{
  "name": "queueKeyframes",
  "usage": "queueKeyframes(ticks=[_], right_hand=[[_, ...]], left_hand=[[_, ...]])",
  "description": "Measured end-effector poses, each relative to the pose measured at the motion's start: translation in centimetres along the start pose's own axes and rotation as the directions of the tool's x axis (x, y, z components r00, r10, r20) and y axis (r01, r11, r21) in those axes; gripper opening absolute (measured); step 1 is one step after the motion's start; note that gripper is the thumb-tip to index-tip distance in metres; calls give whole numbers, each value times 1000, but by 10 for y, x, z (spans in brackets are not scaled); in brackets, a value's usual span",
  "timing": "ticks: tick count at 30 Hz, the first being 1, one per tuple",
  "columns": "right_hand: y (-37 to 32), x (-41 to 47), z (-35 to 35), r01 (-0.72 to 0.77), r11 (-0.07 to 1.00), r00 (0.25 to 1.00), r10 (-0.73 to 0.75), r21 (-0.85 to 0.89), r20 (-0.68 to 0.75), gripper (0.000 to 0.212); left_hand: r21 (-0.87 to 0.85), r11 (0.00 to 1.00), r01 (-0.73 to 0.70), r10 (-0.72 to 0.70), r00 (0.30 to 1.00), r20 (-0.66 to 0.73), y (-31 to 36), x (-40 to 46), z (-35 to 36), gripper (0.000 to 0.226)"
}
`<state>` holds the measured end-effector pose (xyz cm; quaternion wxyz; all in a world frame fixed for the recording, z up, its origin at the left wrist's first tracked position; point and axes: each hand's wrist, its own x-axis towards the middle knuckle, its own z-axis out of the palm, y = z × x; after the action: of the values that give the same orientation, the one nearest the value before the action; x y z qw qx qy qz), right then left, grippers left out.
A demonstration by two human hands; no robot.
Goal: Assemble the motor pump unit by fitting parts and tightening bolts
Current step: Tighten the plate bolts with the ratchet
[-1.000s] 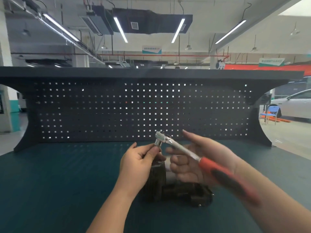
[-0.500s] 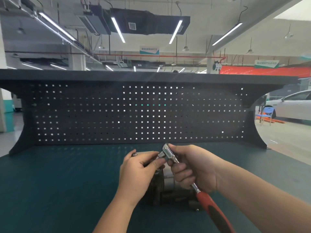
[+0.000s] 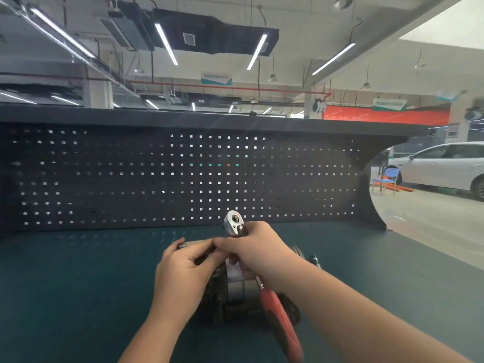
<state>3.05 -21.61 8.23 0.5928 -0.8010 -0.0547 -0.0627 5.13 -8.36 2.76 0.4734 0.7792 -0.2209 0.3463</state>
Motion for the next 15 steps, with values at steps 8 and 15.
queueKeyframes(ticks=[8,15], right_hand=[[15,-10,-137,-195,980,928,200,46,-315,21],[126,18,-127,-550,703,835,481,-451,-269,17]], left_hand=[[135,981,-137,116,981,153,-1,2,-6,12],[135,981,-138,127,988,88,1,-1,0,28]])
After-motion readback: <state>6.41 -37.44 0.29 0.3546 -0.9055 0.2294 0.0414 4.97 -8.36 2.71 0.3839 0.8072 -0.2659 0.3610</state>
